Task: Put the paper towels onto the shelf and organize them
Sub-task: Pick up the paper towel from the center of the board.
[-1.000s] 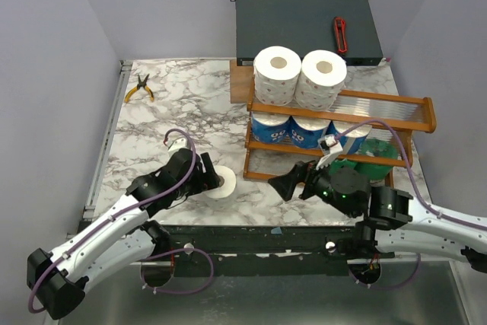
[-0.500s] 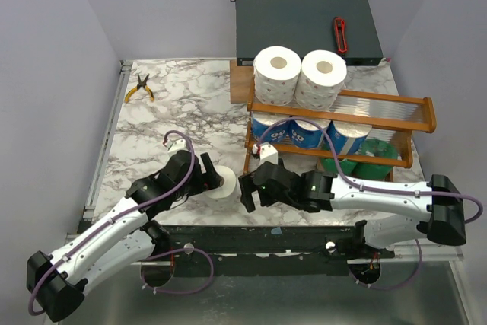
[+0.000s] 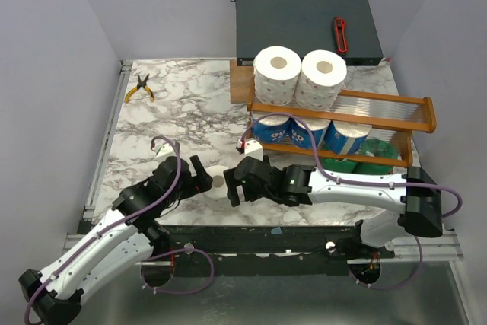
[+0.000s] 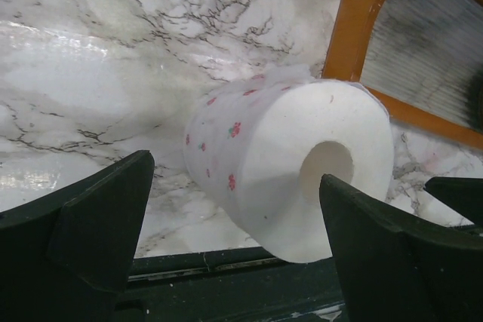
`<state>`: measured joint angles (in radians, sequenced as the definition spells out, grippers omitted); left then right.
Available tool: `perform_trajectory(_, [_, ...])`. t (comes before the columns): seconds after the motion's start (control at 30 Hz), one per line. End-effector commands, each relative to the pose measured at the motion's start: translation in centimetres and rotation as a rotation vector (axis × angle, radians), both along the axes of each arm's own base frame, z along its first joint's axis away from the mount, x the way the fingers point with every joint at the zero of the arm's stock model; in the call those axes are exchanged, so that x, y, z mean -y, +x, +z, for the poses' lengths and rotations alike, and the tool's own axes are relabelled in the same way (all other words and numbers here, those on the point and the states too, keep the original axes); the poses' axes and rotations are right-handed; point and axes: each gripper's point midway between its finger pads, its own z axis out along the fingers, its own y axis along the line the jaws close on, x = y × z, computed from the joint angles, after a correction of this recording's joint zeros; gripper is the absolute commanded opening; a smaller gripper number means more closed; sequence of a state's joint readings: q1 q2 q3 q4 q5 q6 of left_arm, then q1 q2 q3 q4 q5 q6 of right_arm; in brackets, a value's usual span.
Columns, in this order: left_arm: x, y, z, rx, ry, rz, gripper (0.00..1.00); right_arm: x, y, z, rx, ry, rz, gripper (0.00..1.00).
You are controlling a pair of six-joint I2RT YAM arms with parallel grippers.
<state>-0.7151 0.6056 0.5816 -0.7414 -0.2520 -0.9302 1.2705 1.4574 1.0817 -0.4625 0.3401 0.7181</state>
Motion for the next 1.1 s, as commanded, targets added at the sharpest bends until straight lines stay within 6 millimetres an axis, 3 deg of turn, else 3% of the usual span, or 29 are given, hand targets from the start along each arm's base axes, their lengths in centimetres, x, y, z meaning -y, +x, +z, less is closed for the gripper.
perform_trajectory(0.0, [-2.8, -0.3, 0.3, 0.021, 0.027, 0.129, 0.99, -1.0, 1.5, 0.0, 0.04, -0.004, -0.073, 0.91])
perform_trajectory(0.37, [-4.1, -0.8, 0.8, 0.094, -0.083, 0.218, 0.98, -2.2, 3.3, 1.5, 0.059, 0.065, -0.103, 0.92])
perform_trajectory(0.67, [-3.9, -0.7, 0.5, 0.085, -0.095, 0.223, 0.98, -3.1, 4.5, 0.7, -0.01, 0.078, -0.115, 0.9])
perform_trajectory(0.83, [-3.7, -0.6, 0.3, 0.087, -0.103, 0.222, 0.99, -4.0, 4.8, 0.4, -0.031, 0.079, -0.097, 0.84])
perform_trajectory(1.07, [-3.6, -0.8, -0.2, 0.079, -0.112, 0.223, 0.99, -4.7, 4.4, -0.7, -0.065, 0.056, -0.056, 0.84])
